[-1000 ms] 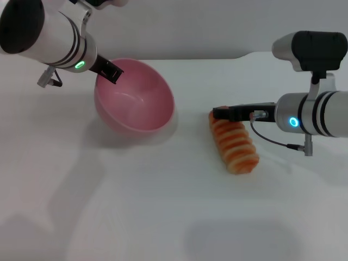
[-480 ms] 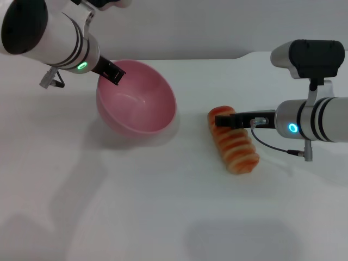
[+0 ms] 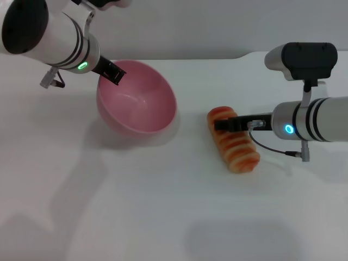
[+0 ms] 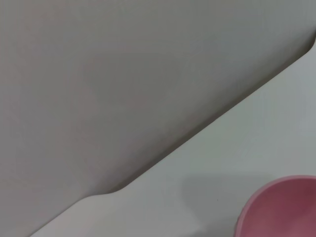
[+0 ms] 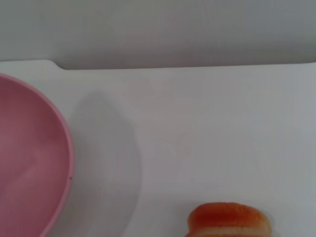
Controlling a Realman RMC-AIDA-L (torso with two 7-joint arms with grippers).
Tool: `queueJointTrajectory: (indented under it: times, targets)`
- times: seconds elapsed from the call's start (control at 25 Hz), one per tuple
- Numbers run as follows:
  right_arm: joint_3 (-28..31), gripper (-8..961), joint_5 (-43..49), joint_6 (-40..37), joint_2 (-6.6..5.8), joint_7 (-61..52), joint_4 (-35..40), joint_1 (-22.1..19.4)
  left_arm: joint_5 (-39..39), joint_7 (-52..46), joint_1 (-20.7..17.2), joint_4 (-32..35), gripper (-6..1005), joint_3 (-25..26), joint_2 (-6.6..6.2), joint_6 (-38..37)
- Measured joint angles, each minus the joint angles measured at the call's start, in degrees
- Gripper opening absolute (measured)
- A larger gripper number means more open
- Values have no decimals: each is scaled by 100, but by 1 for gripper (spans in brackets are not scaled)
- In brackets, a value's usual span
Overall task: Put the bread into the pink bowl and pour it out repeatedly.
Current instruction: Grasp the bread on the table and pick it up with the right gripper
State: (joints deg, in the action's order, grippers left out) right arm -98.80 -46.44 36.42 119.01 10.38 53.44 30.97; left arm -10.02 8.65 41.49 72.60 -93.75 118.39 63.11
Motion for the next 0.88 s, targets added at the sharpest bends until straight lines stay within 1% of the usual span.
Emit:
queueJointTrajectory:
  times: [0.12,0.28,0.44,0.68,0.88]
  targets:
    - [-3,716,-3,21,0,1,-41,50,0,-2,0,0,134,0,0,0]
    - [-1,716,-12,64,-1,1,-316,252,0,-1,0,-5,135,0,0,-12]
    - [-10,680,-13,133,5,2,-446,371,4,6,3,-8,135,0,-6,-17]
    - [-96,625,18,311,-11,122,-221,347,15,37,3,-9,135,30,-16,-18]
    - [-39,563,198,387,-18,132,191,167,24,40,5,-13,136,26,-18,-21]
